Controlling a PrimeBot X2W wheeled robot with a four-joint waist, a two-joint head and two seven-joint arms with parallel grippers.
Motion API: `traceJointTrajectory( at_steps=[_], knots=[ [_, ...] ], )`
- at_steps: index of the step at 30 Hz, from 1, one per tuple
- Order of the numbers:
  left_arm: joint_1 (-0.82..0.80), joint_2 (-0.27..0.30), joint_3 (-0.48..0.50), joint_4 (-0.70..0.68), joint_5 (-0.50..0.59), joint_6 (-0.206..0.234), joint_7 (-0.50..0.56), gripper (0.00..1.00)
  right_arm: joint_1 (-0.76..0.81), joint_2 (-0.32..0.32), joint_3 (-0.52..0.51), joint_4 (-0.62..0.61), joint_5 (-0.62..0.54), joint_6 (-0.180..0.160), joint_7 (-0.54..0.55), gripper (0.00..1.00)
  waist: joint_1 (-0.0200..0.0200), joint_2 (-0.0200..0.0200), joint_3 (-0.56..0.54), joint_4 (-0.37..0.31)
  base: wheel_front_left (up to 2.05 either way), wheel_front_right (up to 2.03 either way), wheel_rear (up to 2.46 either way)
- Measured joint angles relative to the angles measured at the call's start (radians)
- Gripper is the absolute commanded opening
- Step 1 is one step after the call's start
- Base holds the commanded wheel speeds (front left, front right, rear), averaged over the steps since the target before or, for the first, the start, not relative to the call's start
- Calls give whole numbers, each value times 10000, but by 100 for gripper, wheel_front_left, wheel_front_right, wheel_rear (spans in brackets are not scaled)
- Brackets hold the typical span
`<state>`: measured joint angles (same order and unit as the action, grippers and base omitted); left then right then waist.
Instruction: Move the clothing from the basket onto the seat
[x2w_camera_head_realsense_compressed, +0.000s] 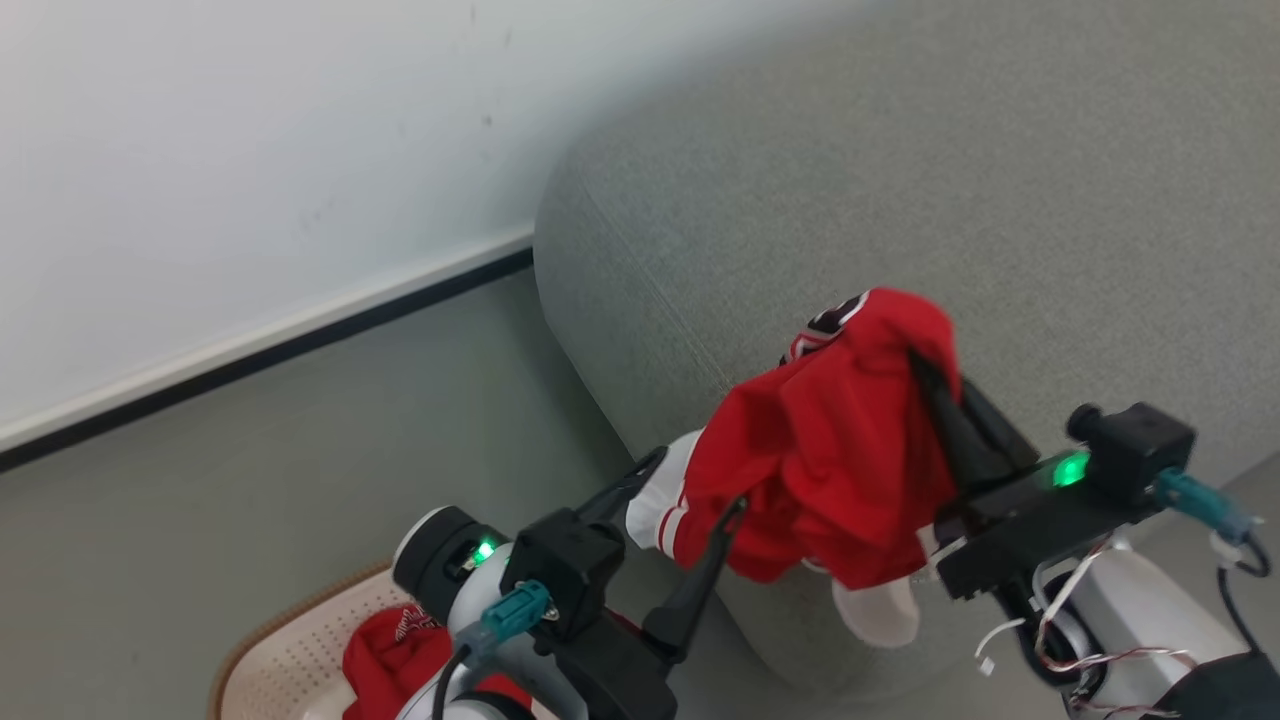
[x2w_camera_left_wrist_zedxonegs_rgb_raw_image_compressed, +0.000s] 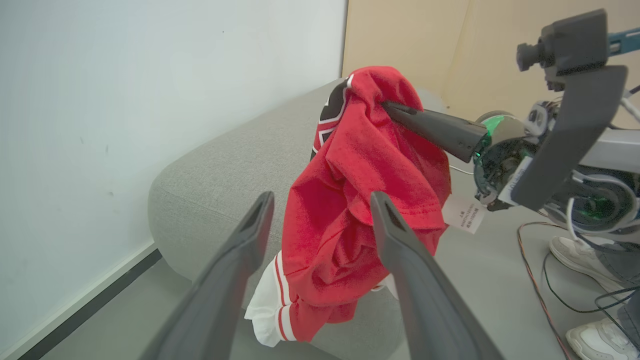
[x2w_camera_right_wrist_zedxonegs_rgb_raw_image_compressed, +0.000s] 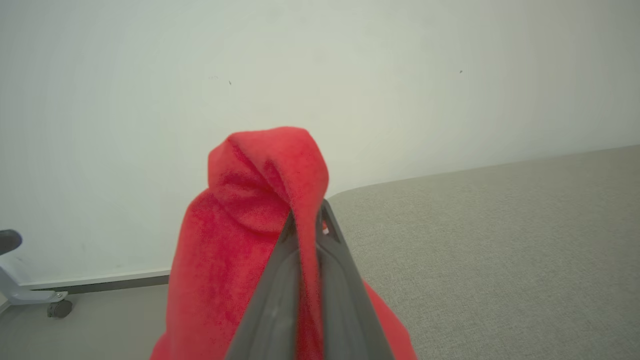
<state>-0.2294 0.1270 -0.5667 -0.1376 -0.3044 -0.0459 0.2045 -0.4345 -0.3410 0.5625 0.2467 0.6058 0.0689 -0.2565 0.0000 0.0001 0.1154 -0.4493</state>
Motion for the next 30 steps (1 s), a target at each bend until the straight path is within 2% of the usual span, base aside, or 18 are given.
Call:
traceJointTrajectory(
  at_steps=[8, 16, 24, 30],
  knots=[
    [-499, -119, -527, -63, 109, -174, 355, 100, -292, 23, -1175, -113, 968, -88, 0, 0, 1, 0, 838, 4, 0, 0, 0],
    [-727, -155, -936, -437, 247, -259, 773, 100, -2504, 65, -2393, 744, 1814, -176, 184, 0, 1, 0, 1640, 595, 0, 0, 0],
    [-767, -136, -1168, -773, 520, -337, 1200, 100, -4799, -721, -3996, 2291, 2491, -711, 454, 0, 0, 1, 2555, 1354, 0, 0, 0],
    [-713, 284, -1016, -1093, 566, -316, 1384, 100, -5947, -1287, -5024, 3396, 2961, -1143, 464, 0, 1, 1, 3238, 1962, 0, 0, 0]
  ],
)
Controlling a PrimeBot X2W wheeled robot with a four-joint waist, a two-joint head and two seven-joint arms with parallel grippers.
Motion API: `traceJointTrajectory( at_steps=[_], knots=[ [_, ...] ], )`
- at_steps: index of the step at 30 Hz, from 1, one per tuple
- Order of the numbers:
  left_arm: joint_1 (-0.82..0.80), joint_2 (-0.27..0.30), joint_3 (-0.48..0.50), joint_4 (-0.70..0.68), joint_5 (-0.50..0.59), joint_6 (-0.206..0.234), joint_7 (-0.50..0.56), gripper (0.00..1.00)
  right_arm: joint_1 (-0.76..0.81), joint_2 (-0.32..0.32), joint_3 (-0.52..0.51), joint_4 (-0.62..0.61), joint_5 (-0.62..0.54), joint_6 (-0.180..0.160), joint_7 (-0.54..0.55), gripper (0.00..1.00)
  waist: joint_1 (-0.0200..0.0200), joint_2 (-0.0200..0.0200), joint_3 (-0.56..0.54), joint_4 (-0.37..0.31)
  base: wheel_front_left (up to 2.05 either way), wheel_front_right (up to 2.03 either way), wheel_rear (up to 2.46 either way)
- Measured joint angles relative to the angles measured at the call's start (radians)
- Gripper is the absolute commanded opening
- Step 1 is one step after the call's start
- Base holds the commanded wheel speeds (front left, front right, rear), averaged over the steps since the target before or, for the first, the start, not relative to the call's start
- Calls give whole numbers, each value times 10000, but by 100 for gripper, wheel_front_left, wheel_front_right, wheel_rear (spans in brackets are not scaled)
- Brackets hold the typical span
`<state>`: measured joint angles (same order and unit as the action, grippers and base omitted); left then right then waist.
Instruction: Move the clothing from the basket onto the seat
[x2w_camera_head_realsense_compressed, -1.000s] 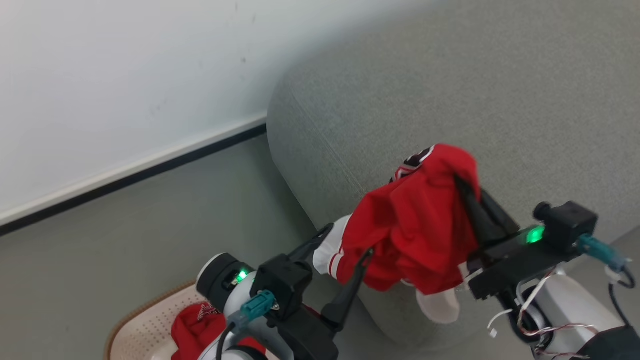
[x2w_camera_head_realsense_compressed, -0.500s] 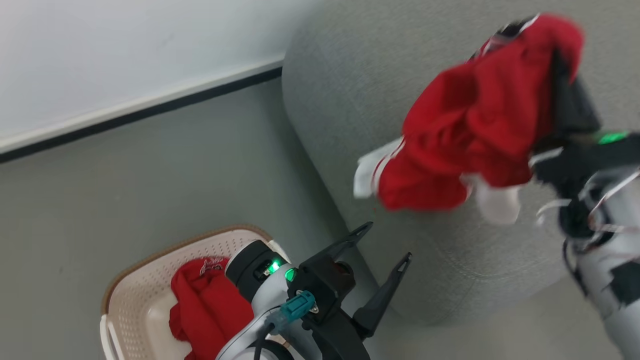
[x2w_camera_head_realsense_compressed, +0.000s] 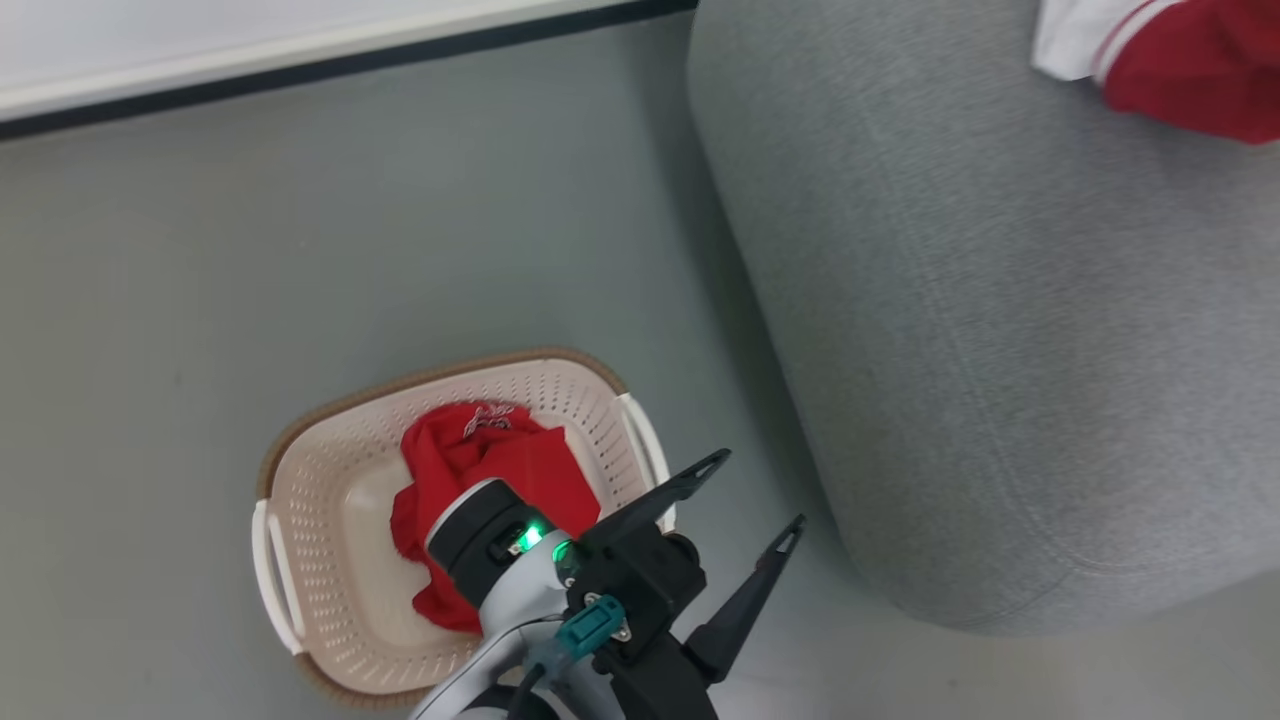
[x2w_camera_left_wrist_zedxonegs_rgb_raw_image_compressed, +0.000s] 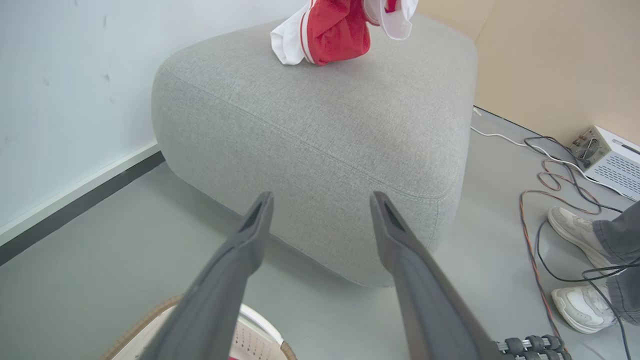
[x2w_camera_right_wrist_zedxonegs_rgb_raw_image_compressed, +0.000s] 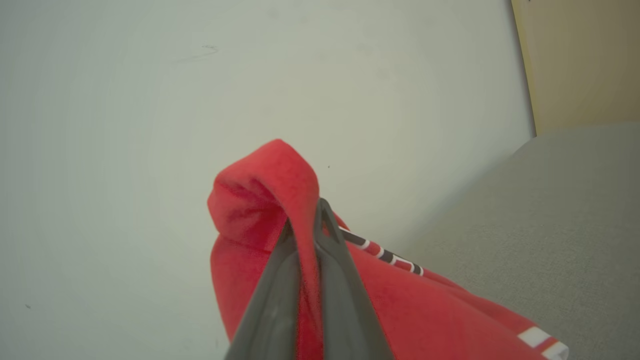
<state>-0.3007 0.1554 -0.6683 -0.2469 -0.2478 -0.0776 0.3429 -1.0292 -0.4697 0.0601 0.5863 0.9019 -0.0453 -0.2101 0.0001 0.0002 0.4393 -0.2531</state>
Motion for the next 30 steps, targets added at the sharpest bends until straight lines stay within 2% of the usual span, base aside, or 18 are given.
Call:
traceJointTrajectory(
  at_steps=[3, 10, 16, 17, 19, 20, 21, 25, 30],
  knots=[
    [93, 171, 92, -163, 50, 86, 46, 100, -388, -251, -382, 556, 98, -199, -36, 0, 0, 0, 323, 286, 0, 0, 0],
    [366, 454, 510, -717, 157, 424, 119, 100, -719, -226, -934, 1831, 428, -481, -217, 0, 0, 0, 1050, 771, 0, 0, 0],
    [643, 1104, 1197, -991, 192, 616, 176, 100, -717, 481, -593, 2673, 336, -499, -295, 0, 1, 0, 1586, 854, 0, 0, 0],
    [641, 1131, 1235, -993, 192, 619, 176, 100, -713, 568, -545, 2807, 291, -499, -297, 24, 1, 0, 1632, 819, 0, 0, 0],
    [642, 1127, 1285, -986, 190, 677, 176, 100, -713, 612, -481, 3074, 253, -472, -322, 45, 0, 0, 1673, 723, 0, 0, 0],
    [641, 1120, 1306, -982, 188, 688, 176, 100, -706, 604, -414, 3216, 163, -430, -353, 84, 0, 0, 1673, 668, 0, 0, 0],
    [641, 1116, 1327, -986, 186, 688, 176, 100, -693, 602, -345, 3312, 46, -387, -380, 100, -1, 0, 1658, 615, 0, 0, 0],
    [634, 1093, 1492, -1016, 167, 807, 174, 100, -721, 610, -136, 3396, -249, -238, -391, 100, -1, -1, 1567, 408, 0, 0, 0],
    [586, 945, 1645, -777, 94, 880, 130, 100, -718, 725, 407, 3503, -851, 115, -395, 100, -1, -1, 1389, 201, 0, 0, 0]
  ],
)
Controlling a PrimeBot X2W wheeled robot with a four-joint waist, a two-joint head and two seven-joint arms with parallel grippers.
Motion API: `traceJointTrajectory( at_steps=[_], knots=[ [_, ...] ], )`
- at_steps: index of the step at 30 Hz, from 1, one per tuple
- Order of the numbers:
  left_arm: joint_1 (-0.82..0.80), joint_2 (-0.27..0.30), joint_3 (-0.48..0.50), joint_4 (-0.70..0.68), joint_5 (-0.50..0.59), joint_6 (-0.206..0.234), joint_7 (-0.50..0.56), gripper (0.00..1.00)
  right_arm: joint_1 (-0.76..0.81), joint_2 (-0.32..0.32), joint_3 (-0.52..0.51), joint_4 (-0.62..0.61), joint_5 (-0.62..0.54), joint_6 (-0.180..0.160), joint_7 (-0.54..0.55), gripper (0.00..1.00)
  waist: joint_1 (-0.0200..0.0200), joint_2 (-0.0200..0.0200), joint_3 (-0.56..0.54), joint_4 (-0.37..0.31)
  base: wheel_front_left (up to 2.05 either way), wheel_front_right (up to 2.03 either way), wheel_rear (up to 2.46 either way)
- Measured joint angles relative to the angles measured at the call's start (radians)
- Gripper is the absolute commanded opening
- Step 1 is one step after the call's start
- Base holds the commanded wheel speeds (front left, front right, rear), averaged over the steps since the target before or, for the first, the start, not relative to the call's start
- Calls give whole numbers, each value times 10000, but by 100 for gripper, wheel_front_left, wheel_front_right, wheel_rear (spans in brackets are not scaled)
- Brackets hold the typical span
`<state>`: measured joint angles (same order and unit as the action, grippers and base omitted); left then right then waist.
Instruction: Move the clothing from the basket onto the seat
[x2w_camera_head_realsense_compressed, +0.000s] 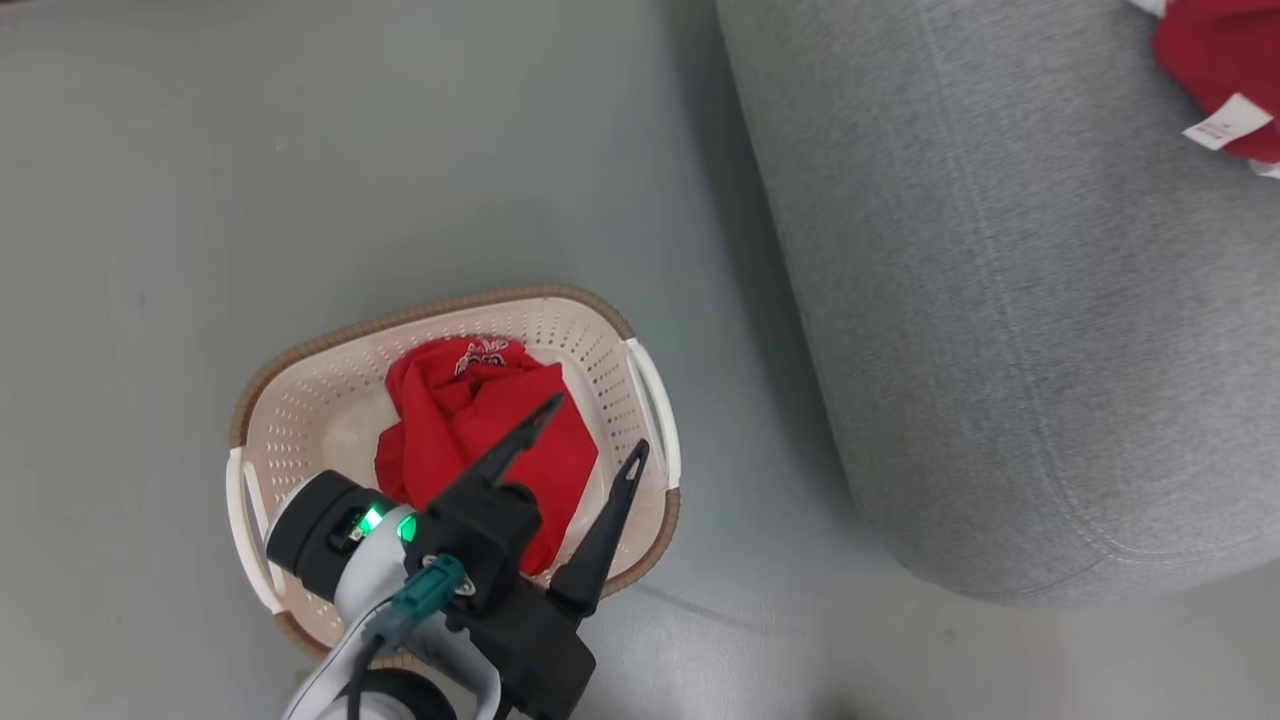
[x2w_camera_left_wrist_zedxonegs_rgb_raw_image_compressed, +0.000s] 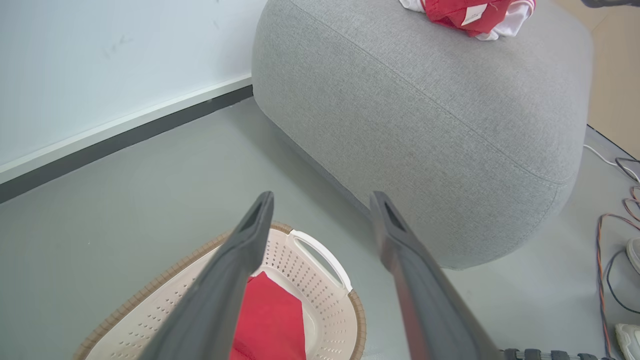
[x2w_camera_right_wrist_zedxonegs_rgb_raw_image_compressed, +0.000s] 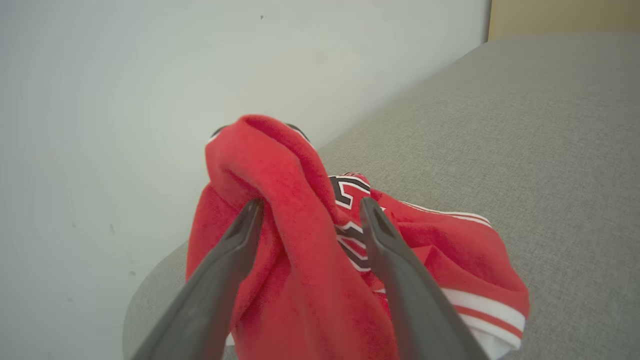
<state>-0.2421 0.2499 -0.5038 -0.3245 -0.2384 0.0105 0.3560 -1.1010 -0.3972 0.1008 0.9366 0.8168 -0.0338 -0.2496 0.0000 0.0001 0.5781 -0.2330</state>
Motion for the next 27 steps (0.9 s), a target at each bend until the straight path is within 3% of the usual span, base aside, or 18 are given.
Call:
traceJointTrajectory(
  at_steps=[11, 17, 27],
  knots=[
    [-283, -401, 717, 869, -633, 171, -723, 100, 1436, -188, 642, -1083, -1463, 518, -71, 100, 0, 0, -790, -242, 0, 0, 0],
    [-473, -752, 1108, 1599, -899, 263, -1312, 100, 2706, -307, 863, -2059, -2247, 518, -71, 100, -1, -1, -1426, -144, 0, 0, 0],
    [26, -805, 1791, 2635, -1379, 439, -2259, 100, 4716, 10, 1221, -3639, -3118, 495, -71, 100, -2, -1, -2627, 390, 0, 0, 0]
  ],
)
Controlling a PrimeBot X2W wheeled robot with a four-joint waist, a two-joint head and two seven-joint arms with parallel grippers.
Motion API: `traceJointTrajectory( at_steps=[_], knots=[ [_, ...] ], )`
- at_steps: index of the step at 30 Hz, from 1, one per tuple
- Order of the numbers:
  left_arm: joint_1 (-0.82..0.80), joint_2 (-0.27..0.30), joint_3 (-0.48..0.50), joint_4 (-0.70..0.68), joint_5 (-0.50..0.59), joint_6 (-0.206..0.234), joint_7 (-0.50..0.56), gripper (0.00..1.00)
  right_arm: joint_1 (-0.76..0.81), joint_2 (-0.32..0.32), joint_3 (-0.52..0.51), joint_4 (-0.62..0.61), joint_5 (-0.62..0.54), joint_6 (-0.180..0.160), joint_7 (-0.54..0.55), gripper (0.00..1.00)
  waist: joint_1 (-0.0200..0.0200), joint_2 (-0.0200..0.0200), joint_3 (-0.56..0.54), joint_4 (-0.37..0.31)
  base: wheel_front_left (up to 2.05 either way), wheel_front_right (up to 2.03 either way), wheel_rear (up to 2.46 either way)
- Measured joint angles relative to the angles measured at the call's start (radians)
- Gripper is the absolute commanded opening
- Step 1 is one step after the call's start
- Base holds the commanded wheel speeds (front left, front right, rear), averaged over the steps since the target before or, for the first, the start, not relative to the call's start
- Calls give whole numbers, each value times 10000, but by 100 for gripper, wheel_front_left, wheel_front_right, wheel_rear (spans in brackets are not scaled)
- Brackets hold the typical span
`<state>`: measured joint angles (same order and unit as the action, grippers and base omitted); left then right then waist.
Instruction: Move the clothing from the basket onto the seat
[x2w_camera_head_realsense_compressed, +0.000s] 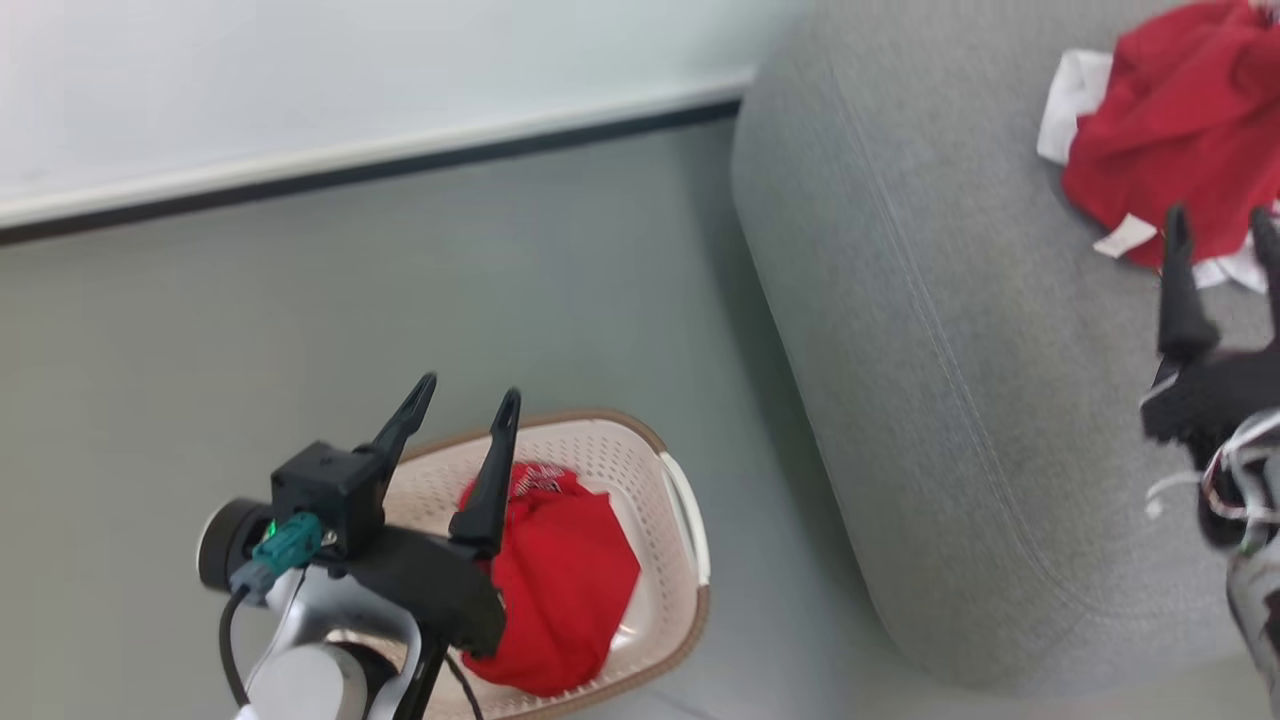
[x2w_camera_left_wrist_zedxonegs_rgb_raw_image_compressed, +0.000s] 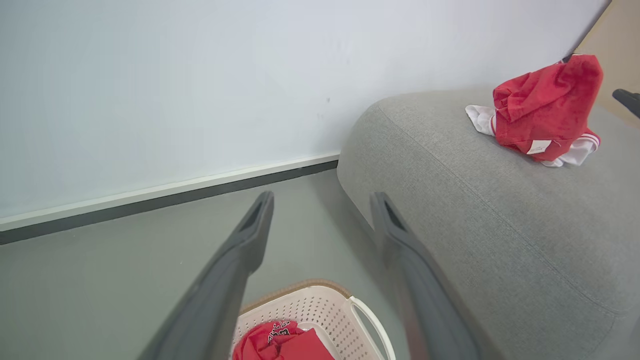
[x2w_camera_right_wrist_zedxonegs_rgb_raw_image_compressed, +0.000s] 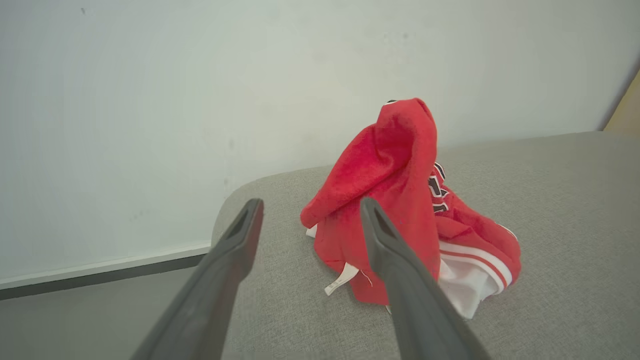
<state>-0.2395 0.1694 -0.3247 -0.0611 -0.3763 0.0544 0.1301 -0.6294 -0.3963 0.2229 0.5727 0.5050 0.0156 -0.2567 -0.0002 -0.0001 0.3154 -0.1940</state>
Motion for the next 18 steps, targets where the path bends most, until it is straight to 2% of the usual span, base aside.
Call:
traceJointTrajectory(
  at_steps=[11, 18],
  knots=[
    [1074, -8, 594, 863, -84, 249, -1018, 100, 2131, 401, -150, -1513, -132, -349, 0, 100, 0, 0, -1285, 951, 0, 0, 0],
    [2080, 286, 1001, 1091, -81, 345, -1557, 100, 3218, 840, 247, -2153, -570, -472, 0, 100, -1, -1, -2157, 1450, 0, 0, 0]
  ],
)
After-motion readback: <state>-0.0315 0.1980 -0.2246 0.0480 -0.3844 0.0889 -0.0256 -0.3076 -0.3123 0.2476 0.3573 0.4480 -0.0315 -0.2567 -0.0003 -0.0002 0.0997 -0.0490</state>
